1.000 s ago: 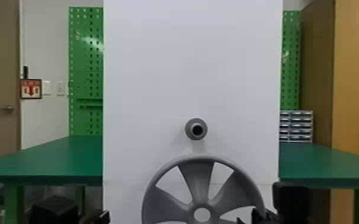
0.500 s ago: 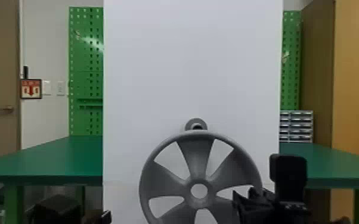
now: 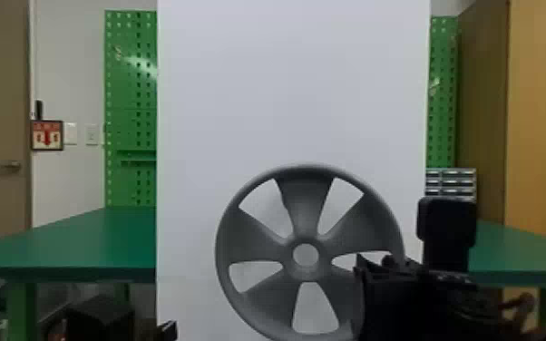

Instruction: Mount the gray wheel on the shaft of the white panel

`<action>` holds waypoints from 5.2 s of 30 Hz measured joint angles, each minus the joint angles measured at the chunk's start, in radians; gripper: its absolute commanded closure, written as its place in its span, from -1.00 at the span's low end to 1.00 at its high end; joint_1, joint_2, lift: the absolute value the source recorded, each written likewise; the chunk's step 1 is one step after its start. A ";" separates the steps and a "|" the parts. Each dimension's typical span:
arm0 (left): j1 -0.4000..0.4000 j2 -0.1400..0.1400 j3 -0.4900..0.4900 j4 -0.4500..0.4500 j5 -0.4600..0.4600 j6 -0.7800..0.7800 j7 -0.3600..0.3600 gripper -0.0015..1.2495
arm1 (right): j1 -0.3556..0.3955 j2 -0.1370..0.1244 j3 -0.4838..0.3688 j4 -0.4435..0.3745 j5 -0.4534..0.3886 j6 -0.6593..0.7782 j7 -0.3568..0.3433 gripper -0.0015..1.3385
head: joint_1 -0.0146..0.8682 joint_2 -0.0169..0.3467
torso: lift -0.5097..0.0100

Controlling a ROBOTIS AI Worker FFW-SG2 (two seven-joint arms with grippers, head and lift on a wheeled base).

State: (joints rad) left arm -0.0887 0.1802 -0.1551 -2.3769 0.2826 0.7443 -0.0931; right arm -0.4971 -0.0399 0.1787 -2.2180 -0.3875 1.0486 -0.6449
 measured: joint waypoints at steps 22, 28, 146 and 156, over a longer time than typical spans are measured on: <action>-0.026 0.009 -0.036 0.018 0.004 0.010 0.003 -0.79 | -0.111 -0.002 -0.018 0.020 -0.142 -0.012 -0.103 0.98 | -0.89 -0.72 | -0.92; -0.029 0.010 -0.040 0.019 0.004 0.012 0.005 -0.79 | -0.130 -0.001 -0.015 0.030 -0.157 -0.018 -0.112 0.98 | -0.89 -0.72 | -0.92; -0.052 0.032 -0.054 0.021 0.010 0.012 0.010 -0.79 | -0.346 -0.015 -0.034 0.488 -0.062 -0.179 0.173 0.98 | -0.89 -0.71 | -0.92; -0.053 0.034 -0.054 0.021 0.012 0.012 0.010 -0.79 | -0.354 -0.010 -0.037 0.511 -0.059 -0.191 0.173 0.98 | -0.89 -0.71 | -0.92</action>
State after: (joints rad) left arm -0.1417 0.2146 -0.2086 -2.3562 0.2945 0.7562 -0.0829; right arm -0.8507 -0.0501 0.1422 -1.7066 -0.4466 0.8577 -0.4724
